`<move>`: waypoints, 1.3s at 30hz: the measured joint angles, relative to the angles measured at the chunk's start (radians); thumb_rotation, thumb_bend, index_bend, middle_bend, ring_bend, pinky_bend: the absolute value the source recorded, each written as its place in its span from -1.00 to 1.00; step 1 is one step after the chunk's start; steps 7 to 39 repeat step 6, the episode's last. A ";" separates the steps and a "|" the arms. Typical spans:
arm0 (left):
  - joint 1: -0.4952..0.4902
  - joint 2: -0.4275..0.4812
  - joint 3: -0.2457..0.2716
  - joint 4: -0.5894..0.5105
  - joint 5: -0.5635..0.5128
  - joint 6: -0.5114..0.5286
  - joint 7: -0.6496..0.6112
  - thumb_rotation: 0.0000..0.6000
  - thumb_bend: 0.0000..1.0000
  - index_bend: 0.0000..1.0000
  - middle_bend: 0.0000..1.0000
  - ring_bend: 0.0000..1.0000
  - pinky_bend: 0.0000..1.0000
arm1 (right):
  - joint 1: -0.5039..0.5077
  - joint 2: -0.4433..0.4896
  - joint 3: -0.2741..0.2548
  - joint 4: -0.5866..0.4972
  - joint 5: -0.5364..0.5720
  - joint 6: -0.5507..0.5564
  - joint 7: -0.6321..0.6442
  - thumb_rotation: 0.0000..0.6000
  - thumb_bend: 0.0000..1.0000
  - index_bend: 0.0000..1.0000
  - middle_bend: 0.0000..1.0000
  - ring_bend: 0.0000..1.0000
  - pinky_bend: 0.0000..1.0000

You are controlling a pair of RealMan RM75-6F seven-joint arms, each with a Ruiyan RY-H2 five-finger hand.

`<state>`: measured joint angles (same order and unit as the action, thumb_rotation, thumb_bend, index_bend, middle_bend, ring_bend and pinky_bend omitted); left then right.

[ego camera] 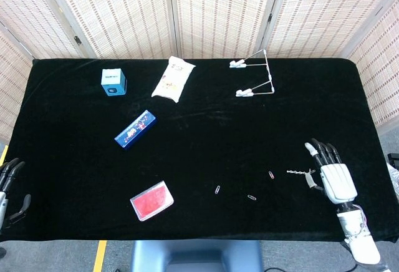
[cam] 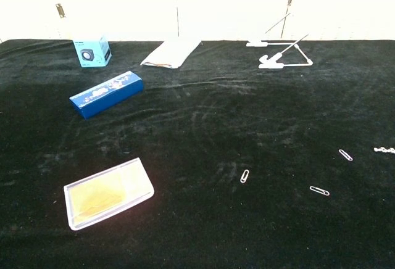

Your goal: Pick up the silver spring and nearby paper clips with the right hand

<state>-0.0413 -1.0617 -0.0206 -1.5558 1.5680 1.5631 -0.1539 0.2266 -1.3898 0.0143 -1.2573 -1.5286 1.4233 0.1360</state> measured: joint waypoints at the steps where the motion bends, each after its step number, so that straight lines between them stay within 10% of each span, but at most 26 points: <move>1: -0.001 -0.001 0.000 0.000 -0.002 -0.004 0.005 1.00 0.10 -0.95 -0.87 -0.87 -1.00 | -0.005 0.023 -0.006 -0.035 -0.010 0.009 -0.018 1.00 -0.10 -1.00 -1.00 -1.00 -1.00; 6: -0.011 -0.006 -0.003 -0.002 -0.027 -0.037 0.029 1.00 0.10 -0.94 -0.87 -0.87 -1.00 | -0.055 0.135 -0.045 -0.207 -0.068 0.088 -0.145 1.00 -0.10 -1.00 -1.00 -1.00 -1.00; 39: -0.011 -0.006 -0.003 -0.002 -0.027 -0.037 0.029 1.00 0.10 -0.94 -0.87 -0.87 -1.00 | -0.055 0.135 -0.045 -0.207 -0.068 0.088 -0.145 1.00 -0.10 -1.00 -1.00 -1.00 -1.00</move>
